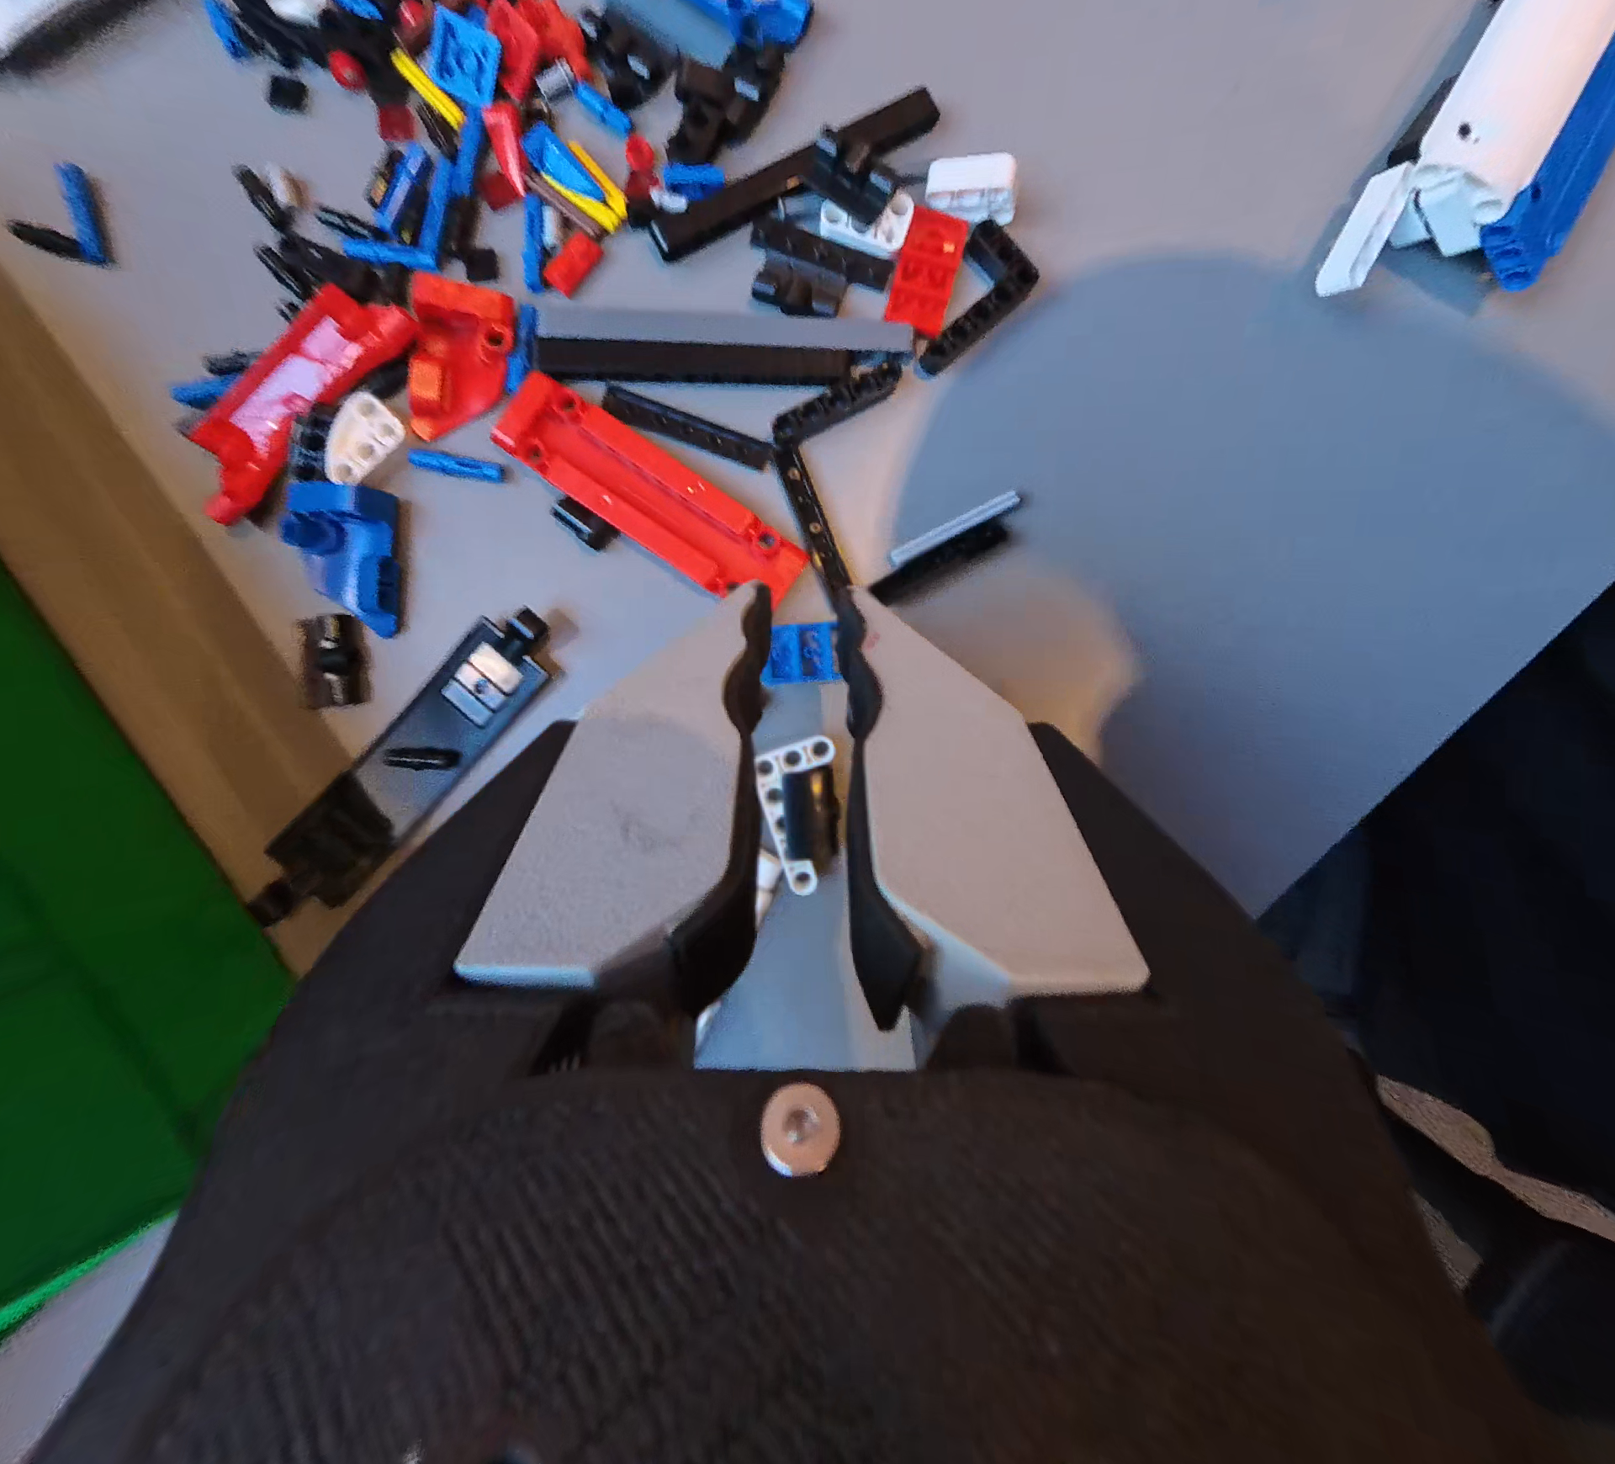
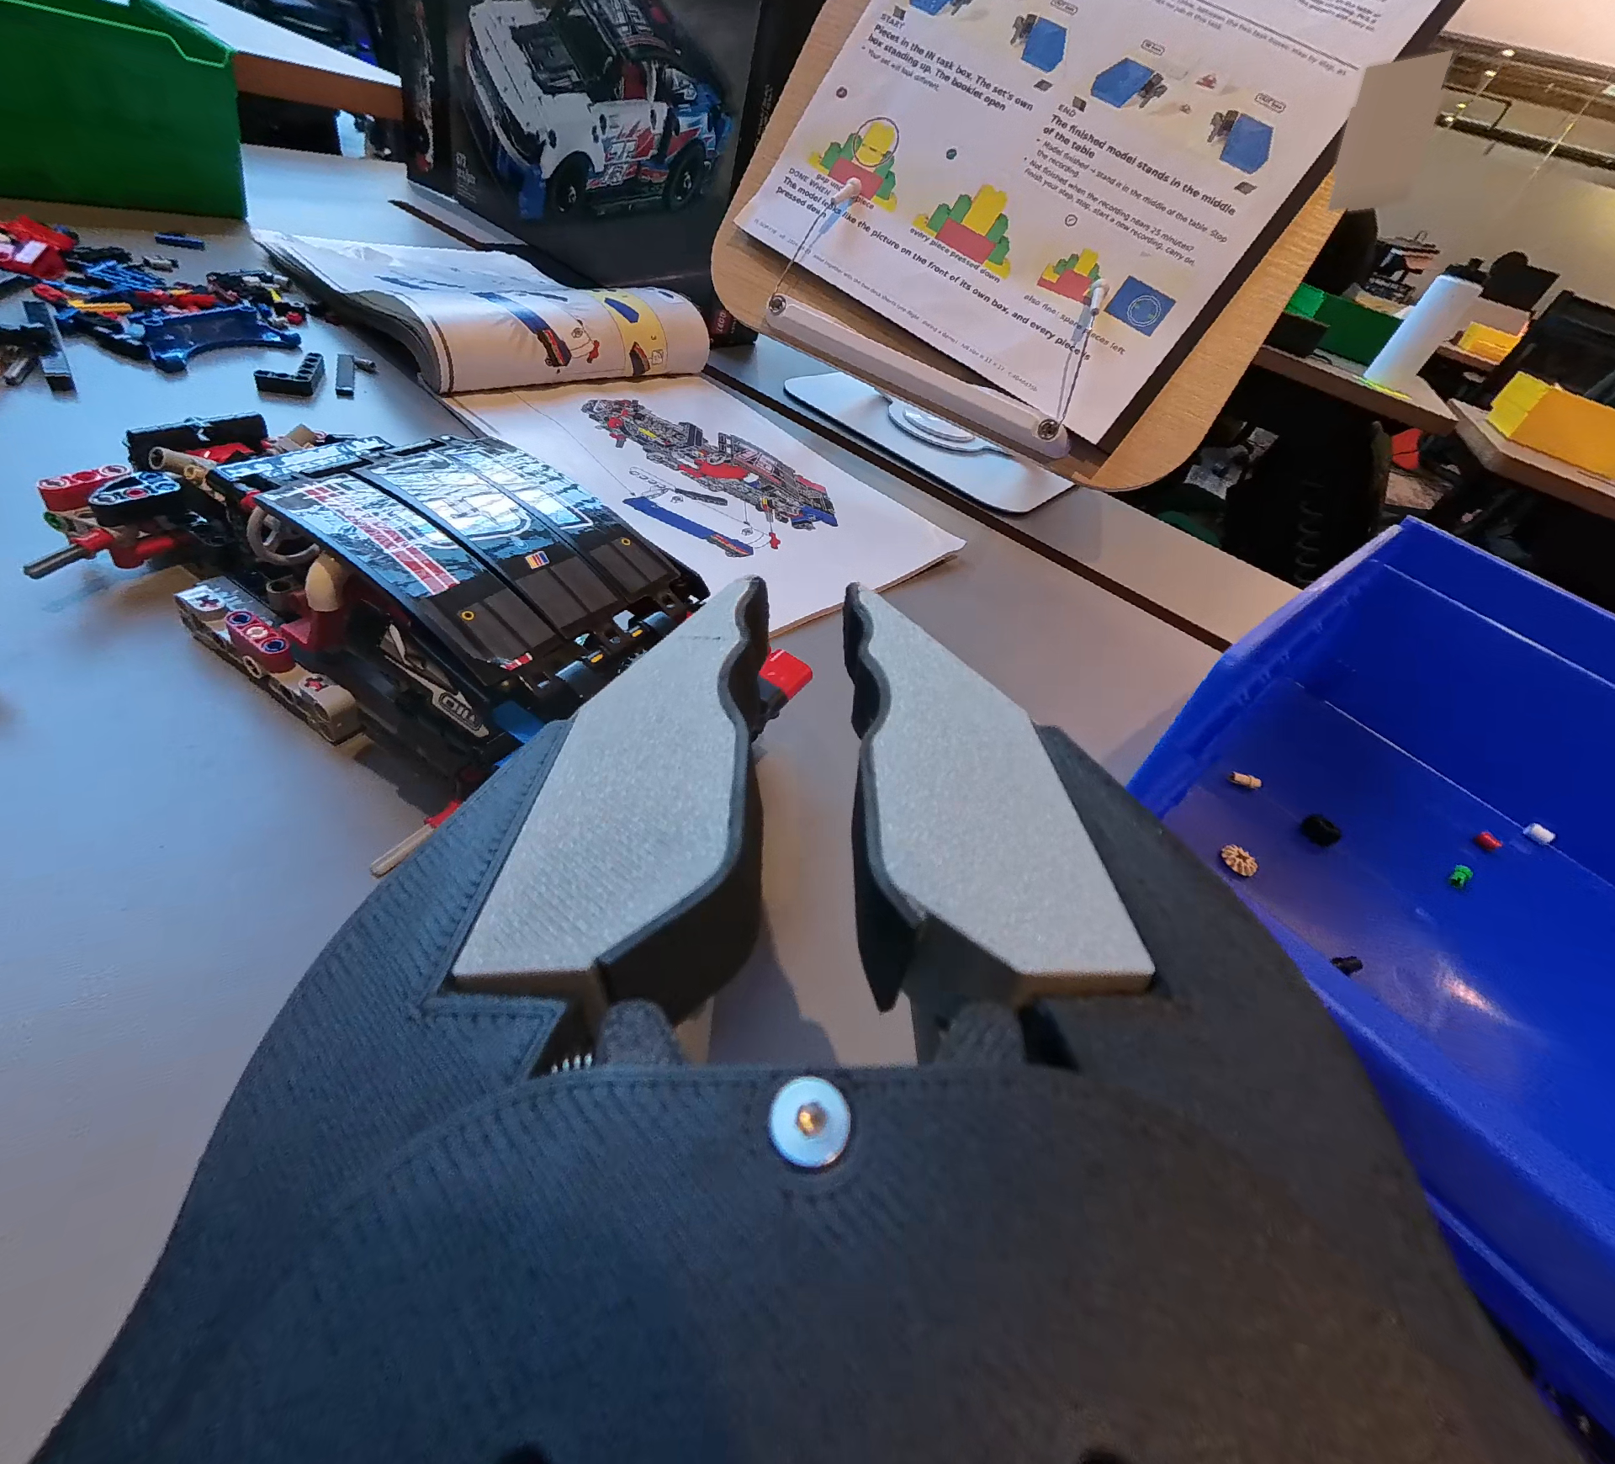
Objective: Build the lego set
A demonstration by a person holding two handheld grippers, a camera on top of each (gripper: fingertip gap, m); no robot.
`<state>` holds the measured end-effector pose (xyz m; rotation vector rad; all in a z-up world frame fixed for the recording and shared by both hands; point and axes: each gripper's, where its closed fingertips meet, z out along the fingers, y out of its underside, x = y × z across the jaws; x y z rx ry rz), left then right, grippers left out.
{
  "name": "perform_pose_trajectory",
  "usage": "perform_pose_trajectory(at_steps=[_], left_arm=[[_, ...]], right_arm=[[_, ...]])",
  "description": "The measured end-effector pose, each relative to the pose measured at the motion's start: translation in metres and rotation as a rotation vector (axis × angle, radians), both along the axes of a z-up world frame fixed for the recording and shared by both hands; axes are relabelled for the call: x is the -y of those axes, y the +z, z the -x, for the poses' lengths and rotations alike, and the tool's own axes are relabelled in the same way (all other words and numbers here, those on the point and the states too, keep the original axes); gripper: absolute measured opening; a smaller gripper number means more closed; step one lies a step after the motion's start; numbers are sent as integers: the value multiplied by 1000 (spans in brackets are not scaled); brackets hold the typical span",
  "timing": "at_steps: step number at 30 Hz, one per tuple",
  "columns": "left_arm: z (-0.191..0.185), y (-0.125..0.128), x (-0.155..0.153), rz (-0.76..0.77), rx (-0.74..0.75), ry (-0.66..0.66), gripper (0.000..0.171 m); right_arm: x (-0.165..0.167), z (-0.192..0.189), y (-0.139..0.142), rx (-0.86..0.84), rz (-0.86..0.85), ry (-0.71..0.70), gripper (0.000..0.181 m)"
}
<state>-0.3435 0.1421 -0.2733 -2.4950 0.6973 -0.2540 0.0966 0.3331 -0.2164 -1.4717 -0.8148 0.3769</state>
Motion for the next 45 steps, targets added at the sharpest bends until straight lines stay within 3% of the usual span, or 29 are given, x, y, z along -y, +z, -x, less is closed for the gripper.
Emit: perform_pose_trajectory(at_steps=[11, 23, 45], left_arm=[[8, 34, -43, -114, -55, -3, 10], [24, 61, -99, -245, -57, 117, 12], [28, 64, -113, -256, -50, 108, 12]], right_arm=[[-1, 0, -1, 14, -1, -12, 14], [-3, -1, -4, 31, 0, -23, 14], [-7, 0, -7, 52, 8, -36, 15]])
